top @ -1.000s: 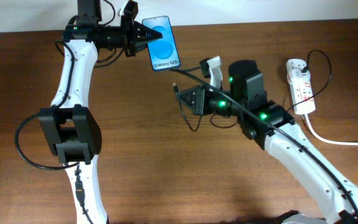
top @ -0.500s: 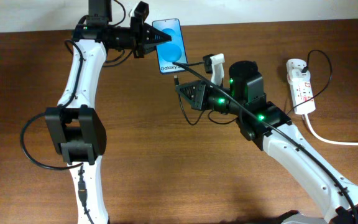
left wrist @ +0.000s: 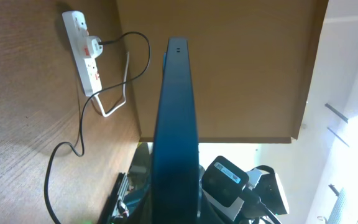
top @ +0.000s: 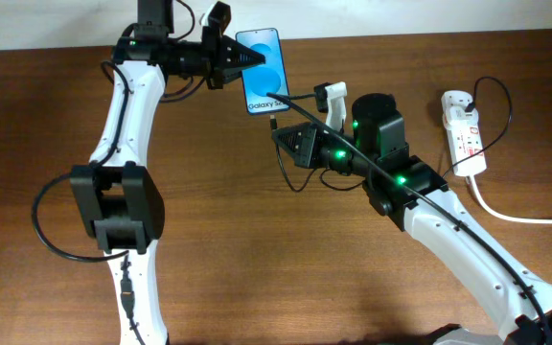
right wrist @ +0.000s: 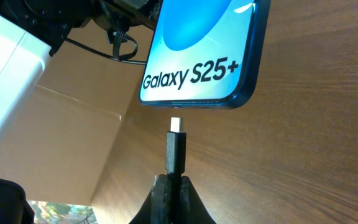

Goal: Plug charger to phone and switch on socket
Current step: 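Lift the plug with the right gripper toward the phone's bottom port, then push the plug upward into the phone's port with the right gripper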

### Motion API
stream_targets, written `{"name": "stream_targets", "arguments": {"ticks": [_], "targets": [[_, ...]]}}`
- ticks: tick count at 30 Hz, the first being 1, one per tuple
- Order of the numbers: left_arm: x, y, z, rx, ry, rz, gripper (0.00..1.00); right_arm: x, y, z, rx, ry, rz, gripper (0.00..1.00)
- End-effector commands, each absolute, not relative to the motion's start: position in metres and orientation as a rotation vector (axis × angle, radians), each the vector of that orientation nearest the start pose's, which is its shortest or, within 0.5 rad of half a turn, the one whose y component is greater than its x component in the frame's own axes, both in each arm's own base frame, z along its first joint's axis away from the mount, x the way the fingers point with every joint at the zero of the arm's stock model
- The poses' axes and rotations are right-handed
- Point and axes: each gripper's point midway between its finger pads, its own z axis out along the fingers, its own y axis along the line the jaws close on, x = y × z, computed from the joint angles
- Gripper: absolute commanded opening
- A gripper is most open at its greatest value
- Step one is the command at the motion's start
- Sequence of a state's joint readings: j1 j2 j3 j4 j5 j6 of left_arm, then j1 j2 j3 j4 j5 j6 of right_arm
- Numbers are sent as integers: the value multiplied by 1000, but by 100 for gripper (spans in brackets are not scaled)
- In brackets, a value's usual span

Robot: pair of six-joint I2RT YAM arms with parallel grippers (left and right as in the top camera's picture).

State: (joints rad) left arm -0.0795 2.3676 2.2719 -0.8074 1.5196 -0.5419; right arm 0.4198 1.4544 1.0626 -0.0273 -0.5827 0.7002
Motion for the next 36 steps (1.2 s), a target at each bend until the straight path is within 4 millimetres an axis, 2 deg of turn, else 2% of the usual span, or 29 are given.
{"name": "stream_targets", "arguments": {"ticks": [1, 12, 22, 27, 36], "targets": [[485, -217, 285, 283, 2164, -2187, 0, 363, 266, 246, -111, 2155, 1257, 4], [482, -222, 285, 297, 2167, -2192, 0, 364, 266, 246, -112, 2151, 1258, 4], [486, -216, 284, 280, 2167, -2172, 0, 362, 266, 243, -91, 2176, 1268, 4], [486, -216, 284, 280, 2167, -2172, 0, 367, 259, 245, -72, 2163, 1262, 4], [485, -217, 285, 284, 2166, -2178, 0, 370, 260, 252, -88, 2127, 1272, 4]]}}
